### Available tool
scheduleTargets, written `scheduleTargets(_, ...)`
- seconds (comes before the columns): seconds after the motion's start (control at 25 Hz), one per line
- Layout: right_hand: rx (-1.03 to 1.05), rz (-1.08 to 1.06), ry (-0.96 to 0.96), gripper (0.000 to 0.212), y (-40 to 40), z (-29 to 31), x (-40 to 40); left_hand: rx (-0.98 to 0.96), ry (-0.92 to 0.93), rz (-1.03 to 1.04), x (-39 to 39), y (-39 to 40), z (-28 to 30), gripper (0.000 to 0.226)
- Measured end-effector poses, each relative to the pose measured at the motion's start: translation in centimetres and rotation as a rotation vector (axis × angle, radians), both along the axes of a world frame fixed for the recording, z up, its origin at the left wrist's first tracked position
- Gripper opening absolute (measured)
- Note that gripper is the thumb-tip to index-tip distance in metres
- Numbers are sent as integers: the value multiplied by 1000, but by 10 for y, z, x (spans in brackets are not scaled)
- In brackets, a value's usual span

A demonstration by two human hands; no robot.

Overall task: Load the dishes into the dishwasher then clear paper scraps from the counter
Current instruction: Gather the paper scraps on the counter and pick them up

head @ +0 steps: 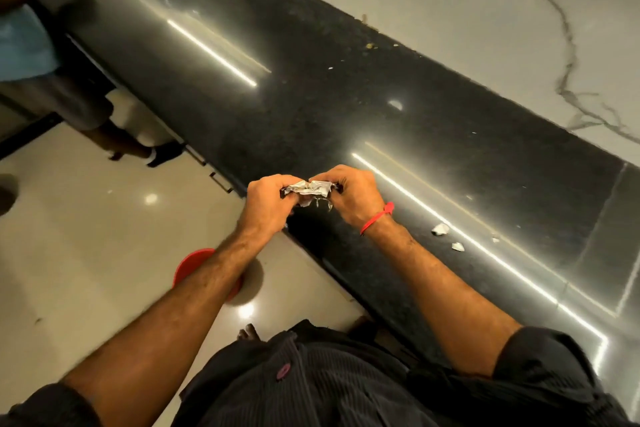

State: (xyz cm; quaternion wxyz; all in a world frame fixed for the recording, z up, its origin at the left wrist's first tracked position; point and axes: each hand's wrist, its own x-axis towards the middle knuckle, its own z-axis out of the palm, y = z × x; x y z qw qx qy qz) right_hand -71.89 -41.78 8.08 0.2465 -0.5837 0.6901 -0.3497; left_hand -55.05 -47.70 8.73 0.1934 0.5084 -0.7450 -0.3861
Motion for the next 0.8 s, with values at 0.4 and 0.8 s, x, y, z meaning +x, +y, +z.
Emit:
scheduleTargets(0.4, 195, 333, 67, 30, -106, -44, 237, 143, 44, 355, 243, -44, -59, 23)
scheduleTargets(0.8, 462, 356, -85, 40, -156, -338, 409, 460, 189, 795, 387, -71, -378, 24)
